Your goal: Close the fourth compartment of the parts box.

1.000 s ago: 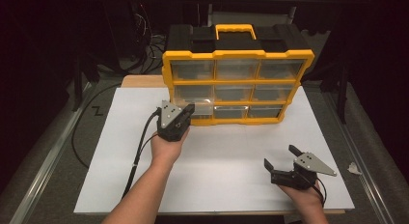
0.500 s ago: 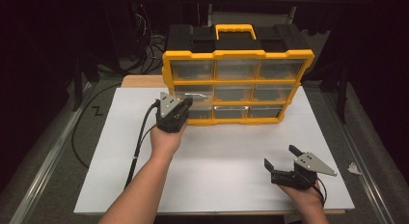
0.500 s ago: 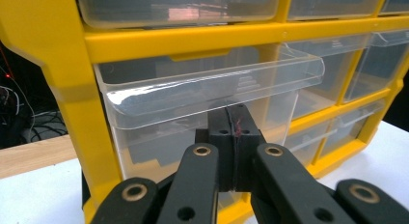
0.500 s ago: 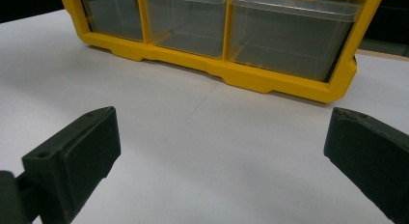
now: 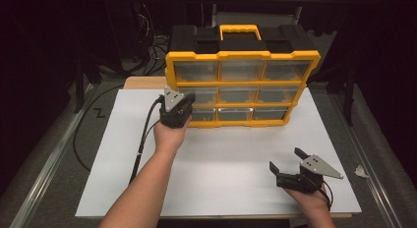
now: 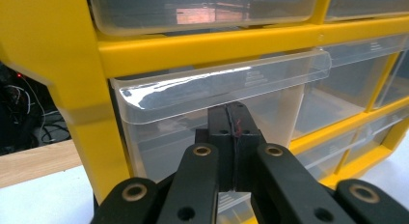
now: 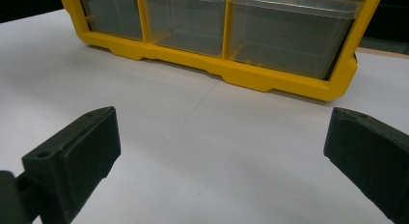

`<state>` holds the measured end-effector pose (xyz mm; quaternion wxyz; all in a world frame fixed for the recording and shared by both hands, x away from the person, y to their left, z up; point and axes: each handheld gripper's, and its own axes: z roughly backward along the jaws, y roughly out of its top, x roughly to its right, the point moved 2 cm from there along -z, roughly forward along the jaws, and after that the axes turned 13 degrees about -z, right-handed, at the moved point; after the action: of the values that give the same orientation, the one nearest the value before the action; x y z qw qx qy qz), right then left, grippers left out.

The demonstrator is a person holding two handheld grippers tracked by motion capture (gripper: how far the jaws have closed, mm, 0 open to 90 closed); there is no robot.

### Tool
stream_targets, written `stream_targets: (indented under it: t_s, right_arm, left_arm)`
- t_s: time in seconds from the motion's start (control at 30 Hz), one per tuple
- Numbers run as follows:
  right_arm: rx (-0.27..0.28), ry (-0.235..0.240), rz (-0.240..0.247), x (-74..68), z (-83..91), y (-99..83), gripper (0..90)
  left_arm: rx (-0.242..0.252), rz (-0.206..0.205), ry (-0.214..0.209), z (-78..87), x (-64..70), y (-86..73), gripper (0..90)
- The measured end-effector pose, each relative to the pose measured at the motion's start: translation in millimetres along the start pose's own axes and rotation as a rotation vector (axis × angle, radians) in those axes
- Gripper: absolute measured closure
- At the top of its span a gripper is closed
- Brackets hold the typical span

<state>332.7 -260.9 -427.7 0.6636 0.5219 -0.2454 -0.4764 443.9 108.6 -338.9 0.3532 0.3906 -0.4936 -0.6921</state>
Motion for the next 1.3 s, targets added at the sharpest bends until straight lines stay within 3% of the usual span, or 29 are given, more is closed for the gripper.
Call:
stream_targets:
  t_s: [0.4, 0.6, 0.7, 1.07, 1.3]
  right_arm:
    - [0.001, 0.000, -0.004, 0.6, 0.0, -0.2, 0.8]
    - [-0.002, 0.002, 0.001, 0.2, -0.9, -0.5, 0.8]
    - [-0.003, 0.000, 0.000, 0.4, -1.1, -0.6, 0.8]
    - [0.001, 0.004, 0.000, 0.1, 1.0, -0.2, 0.9]
    - [-0.001, 0.002, 0.005, -1.3, 1.1, -0.5, 0.9]
  left_arm:
    - [-0.008, -0.004, 0.017, -7.1, -2.0, 2.9, 89.7]
    - [-0.005, 0.024, -0.001, -6.1, -0.6, 3.2, 89.6]
    - [-0.003, -0.015, -0.013, -2.0, 3.7, 3.1, 89.6]
    - [0.017, -0.010, -0.037, 28.0, 1.7, -11.5, 89.5]
    - [-0.007, -0.012, -0.055, 57.2, -3.9, -45.9, 89.4]
